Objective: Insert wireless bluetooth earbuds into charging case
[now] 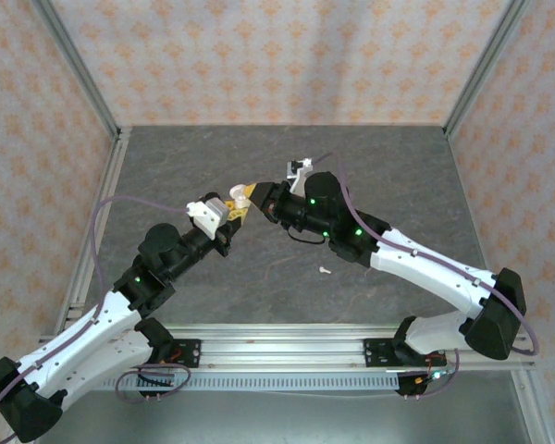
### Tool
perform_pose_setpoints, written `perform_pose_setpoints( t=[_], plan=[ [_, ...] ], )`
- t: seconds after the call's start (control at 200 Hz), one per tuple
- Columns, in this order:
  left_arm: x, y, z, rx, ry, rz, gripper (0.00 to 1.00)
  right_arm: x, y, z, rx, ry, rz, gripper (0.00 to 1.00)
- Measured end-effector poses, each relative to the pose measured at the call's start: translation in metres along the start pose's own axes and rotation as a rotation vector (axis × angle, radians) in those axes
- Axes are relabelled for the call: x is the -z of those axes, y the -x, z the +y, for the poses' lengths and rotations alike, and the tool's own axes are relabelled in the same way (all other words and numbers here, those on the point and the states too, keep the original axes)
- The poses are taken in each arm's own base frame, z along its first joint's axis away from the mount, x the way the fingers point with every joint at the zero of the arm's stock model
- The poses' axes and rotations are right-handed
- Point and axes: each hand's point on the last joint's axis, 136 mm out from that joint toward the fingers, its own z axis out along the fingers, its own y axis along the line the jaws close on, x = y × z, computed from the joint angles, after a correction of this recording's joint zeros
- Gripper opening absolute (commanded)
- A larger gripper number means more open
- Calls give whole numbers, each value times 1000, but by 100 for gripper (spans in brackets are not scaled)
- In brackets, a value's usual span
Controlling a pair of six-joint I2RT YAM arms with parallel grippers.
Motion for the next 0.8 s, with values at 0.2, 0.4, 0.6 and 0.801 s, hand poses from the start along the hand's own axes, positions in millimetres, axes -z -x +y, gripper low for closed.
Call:
perform_pose_setpoints(
  t=[0.2, 0.4, 0.6, 0.801],
  plan=[
    [0, -1, 0, 0, 0, 4, 0, 0, 0, 0, -38, -1, 0, 14],
    [0, 0, 0, 0, 0, 1, 0, 0, 0, 0, -109, 7, 0, 14],
    [1, 1, 1, 0, 4, -2, 0, -1, -1, 1, -160, 25, 2, 18],
    [1, 1, 1, 0, 4, -2, 0, -1, -1, 1, -163, 25, 2, 22]
  ],
)
